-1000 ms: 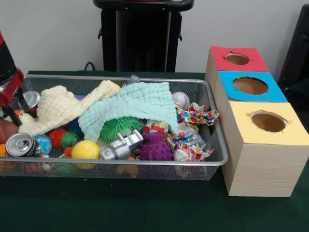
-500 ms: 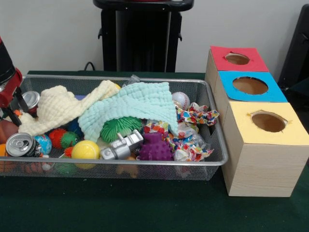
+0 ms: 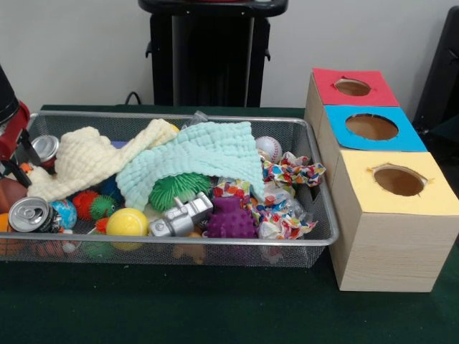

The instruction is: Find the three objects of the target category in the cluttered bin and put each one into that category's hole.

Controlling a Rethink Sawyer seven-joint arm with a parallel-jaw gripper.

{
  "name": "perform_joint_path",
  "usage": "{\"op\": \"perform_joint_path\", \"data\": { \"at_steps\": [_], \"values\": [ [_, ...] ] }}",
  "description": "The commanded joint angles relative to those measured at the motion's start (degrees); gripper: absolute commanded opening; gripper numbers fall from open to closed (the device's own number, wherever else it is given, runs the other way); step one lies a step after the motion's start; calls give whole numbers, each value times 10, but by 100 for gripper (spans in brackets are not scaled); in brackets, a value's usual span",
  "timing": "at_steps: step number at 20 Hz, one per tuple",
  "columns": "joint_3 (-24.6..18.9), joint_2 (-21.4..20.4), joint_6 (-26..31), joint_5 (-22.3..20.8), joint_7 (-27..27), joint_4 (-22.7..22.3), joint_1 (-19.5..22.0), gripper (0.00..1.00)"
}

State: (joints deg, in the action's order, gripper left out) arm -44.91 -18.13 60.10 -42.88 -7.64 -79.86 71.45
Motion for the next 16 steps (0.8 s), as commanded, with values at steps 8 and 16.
{"op": "perform_joint_path", "data": {
  "at_steps": [8, 16],
  "values": [
    [35, 27, -13, -52, -105, 83, 14, 100],
    [36, 30, -11, -48, -96, 87, 12, 100]
  ]
}}
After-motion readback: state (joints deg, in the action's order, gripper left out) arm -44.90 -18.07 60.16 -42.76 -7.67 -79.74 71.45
